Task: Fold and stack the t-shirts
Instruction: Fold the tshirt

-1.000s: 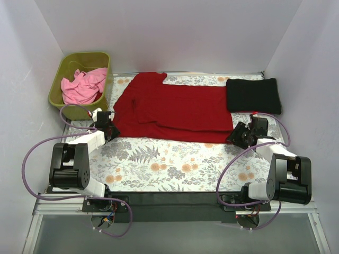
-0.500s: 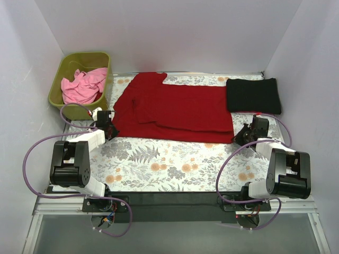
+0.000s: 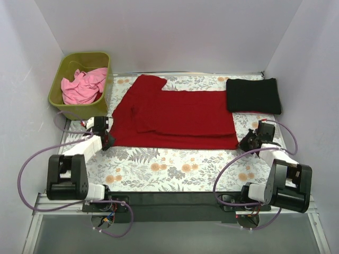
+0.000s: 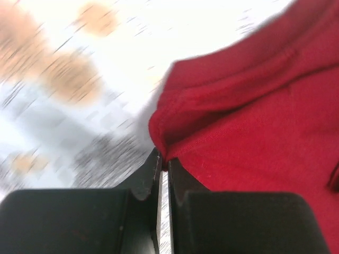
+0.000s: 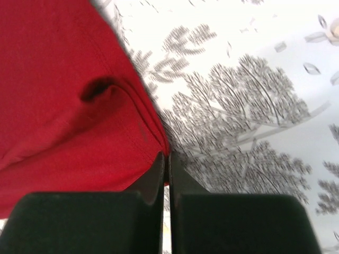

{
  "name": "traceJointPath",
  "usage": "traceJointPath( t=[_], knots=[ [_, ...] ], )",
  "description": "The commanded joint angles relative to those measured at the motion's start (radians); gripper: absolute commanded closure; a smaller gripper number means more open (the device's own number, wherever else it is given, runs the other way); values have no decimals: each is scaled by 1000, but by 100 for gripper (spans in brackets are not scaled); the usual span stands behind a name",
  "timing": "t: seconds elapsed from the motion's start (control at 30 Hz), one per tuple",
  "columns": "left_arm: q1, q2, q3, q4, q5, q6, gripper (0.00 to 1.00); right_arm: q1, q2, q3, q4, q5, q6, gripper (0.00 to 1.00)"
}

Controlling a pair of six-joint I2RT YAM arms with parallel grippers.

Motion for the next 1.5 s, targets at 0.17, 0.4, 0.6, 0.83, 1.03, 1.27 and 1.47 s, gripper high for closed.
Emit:
traceJointPath(
  t=[0.17, 0.4, 0.6, 0.83, 1.03, 1.27, 1.47],
  knots=[
    [56, -316, -149, -291, -101, -256, 100, -48, -201, -88, -189, 101, 4, 97],
    [56, -445, -165, -334, -114, -307, 95, -51, -326, -135, -242, 116, 20, 86],
    [56, -530, -110, -339, -104, -232, 44, -43, -459, -66, -262, 65, -48, 59],
    [29, -550, 5, -331, -53, -92, 31, 108, -492, 86, -230, -22, -169, 50],
    [-21, -485, 39, -248, 169, -25, 46, 582, -273, 261, -121, 13, -232, 53],
    [-36, -360, -28, -146, 251, 40, 54, 972, 202, 583, -23, -33, -454, 56],
    [-36, -309, -94, -93, 214, 57, 61, 1064, 502, 881, -35, -112, -618, 57]
  ],
)
